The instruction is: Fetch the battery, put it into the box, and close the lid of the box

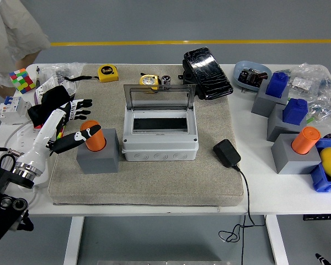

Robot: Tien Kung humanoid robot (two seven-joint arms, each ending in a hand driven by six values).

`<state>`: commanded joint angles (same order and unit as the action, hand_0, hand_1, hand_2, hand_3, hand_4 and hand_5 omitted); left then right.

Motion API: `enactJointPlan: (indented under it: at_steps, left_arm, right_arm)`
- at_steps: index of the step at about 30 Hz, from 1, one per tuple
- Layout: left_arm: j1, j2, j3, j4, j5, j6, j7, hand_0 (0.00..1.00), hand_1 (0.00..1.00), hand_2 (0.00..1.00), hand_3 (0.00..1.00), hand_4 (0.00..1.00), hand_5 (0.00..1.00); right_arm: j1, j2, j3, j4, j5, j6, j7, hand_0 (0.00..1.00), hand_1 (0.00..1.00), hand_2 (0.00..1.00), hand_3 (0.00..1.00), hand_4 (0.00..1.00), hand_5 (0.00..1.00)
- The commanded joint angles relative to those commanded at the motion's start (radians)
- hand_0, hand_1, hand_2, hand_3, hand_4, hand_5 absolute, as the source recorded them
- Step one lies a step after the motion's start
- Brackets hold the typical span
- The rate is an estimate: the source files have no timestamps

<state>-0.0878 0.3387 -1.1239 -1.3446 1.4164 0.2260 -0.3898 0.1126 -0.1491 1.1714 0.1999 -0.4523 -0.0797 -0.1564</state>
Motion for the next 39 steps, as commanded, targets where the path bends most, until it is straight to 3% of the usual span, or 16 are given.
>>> enactJointPlan:
  at_steps: [5, 6, 11, 12, 17, 18, 23, 24, 29, 30, 35, 36, 39]
  left_arm:
    - [-0.009, -0.003, 0.033, 0.019, -0.004, 0.016, -0.024, 0.646, 0.752, 0.822, 0.823, 0.998, 0.469]
    - [-0.012, -0.005, 0.040, 0.025, -0.009, 0.022, -0.033, 0.597, 0.733, 0.780, 0.807, 0.998, 0.269]
    - [-0.032, -0.012, 0.067, 0.050, -0.078, 0.056, -0.075, 0.597, 0.733, 0.780, 0.807, 0.998, 0.269]
    - [-0.037, -0.014, 0.073, 0.057, -0.090, 0.063, -0.085, 0.578, 0.689, 0.740, 0.782, 0.998, 0.162]
    - [-0.059, -0.024, 0.093, 0.093, -0.165, 0.081, -0.123, 0.578, 0.689, 0.740, 0.782, 0.998, 0.162]
    - [-0.062, -0.024, 0.096, 0.097, -0.177, 0.079, -0.126, 0.518, 0.628, 0.583, 0.710, 0.998, 0.079]
    - [-0.067, -0.020, 0.118, 0.115, -0.233, 0.063, -0.142, 0.518, 0.628, 0.583, 0.710, 0.998, 0.079]
    - [-0.068, -0.020, 0.123, 0.116, -0.241, 0.060, -0.144, 0.517, 0.593, 0.509, 0.693, 0.998, 0.055]
    - [-0.072, -0.022, 0.146, 0.118, -0.264, 0.054, -0.154, 0.517, 0.593, 0.509, 0.693, 0.998, 0.055]
    - [-0.073, -0.023, 0.149, 0.119, -0.267, 0.054, -0.156, 0.530, 0.545, 0.487, 0.676, 0.998, 0.026]
    - [-0.085, -0.029, 0.174, 0.129, -0.300, 0.053, -0.167, 0.530, 0.545, 0.487, 0.676, 0.998, 0.026]
    - [-0.090, -0.031, 0.180, 0.133, -0.309, 0.052, -0.169, 0.496, 0.473, 0.446, 0.641, 0.998, 0.002]
    - [-0.107, -0.034, 0.202, 0.144, -0.326, 0.050, -0.173, 0.496, 0.473, 0.446, 0.641, 0.998, 0.002]
  right_arm:
    - [-0.001, 0.000, -0.001, 0.000, 0.000, 0.000, -0.001, 0.662, 0.668, 0.675, 0.554, 0.958, 0.463]
    - [0.000, 0.000, -0.001, 0.001, 0.000, 0.000, -0.001, 0.662, 0.667, 0.675, 0.554, 0.958, 0.462]
    - [0.005, -0.001, -0.002, 0.002, -0.003, -0.001, 0.000, 0.662, 0.667, 0.675, 0.554, 0.958, 0.462]
    - [0.006, -0.001, -0.002, 0.002, -0.002, -0.001, 0.000, 0.662, 0.667, 0.675, 0.554, 0.958, 0.462]
    - [0.008, -0.001, -0.008, 0.002, 0.002, 0.000, -0.002, 0.662, 0.667, 0.675, 0.554, 0.958, 0.462]
    - [0.009, -0.002, -0.009, 0.002, 0.003, 0.000, -0.002, 0.662, 0.667, 0.675, 0.554, 0.957, 0.462]
    - [0.009, -0.003, -0.016, 0.002, 0.005, -0.001, -0.005, 0.662, 0.667, 0.675, 0.554, 0.957, 0.462]
    - [0.008, -0.003, -0.017, 0.002, 0.006, -0.001, -0.007, 0.662, 0.667, 0.675, 0.553, 0.956, 0.463]
    - [0.005, -0.003, -0.022, 0.002, 0.007, -0.002, -0.008, 0.662, 0.667, 0.675, 0.553, 0.956, 0.463]
    - [0.006, -0.003, -0.022, 0.002, 0.007, -0.002, -0.008, 0.662, 0.667, 0.674, 0.553, 0.955, 0.460]
    - [0.006, 0.000, -0.019, 0.004, 0.007, -0.003, -0.006, 0.662, 0.667, 0.674, 0.553, 0.955, 0.460]
    - [0.005, 0.001, -0.018, 0.004, 0.007, -0.003, -0.006, 0.662, 0.667, 0.674, 0.553, 0.955, 0.459]
    - [0.003, 0.002, -0.017, 0.004, 0.009, -0.001, -0.006, 0.662, 0.667, 0.674, 0.553, 0.955, 0.459]
